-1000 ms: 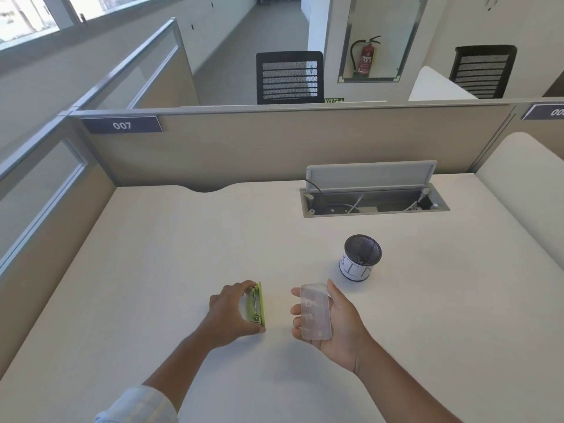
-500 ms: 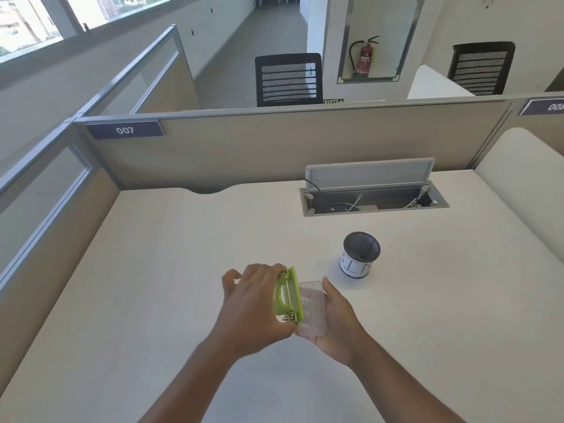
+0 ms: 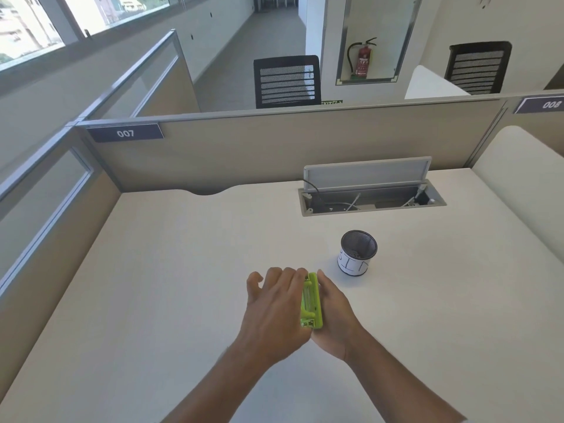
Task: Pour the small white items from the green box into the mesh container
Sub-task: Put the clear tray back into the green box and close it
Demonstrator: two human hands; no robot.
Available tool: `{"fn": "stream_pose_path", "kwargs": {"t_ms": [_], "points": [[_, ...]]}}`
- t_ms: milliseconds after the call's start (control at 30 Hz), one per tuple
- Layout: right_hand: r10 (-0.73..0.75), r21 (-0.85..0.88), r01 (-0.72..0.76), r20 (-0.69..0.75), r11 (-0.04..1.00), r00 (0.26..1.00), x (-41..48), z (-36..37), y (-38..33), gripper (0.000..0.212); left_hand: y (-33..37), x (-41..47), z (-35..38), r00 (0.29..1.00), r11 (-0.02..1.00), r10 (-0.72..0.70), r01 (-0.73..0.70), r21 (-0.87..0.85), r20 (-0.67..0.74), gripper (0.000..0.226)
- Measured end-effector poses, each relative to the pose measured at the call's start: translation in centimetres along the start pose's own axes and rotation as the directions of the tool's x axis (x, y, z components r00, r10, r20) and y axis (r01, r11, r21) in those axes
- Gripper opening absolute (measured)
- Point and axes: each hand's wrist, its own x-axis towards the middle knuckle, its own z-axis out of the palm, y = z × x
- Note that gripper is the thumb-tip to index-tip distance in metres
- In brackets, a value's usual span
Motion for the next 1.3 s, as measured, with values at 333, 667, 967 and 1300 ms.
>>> {"fn": "stream_pose_path", "kwargs": {"t_ms": [333,667,967,1300], "points": [[-0.022,-0.006,0.022,-0.021,1.0,1.0,-0.8,0.6,-0.5,0.057,0.1,0.3,0.5,1.0,0.998,0.017,-0.018,0.06,0.009,0.073],[-0.072,-0.157,0.064,-0.05,0.986,0.996,-1.3,1.1,-0.3,0.056,-0.3,0.3,0.5,0.999,0.991,0.016,-0.021,0.134,0.044,0.077],[-0.191,-0.307,0.163,-0.063,0.938,0.98,-1.7,1.2,-0.8,0.044,-2.1,0.1,1.0,0.986,0.945,-0.141,0.162,-0.284,0.093,0.126],[-0.219,-0.368,0.144,-0.17,0.919,0.961,-1.7,1.9,-0.2,0.036,-3.4,-1.4,2.2,0.889,0.3,-0.213,0.454,-0.839,0.405,0.027]]}}
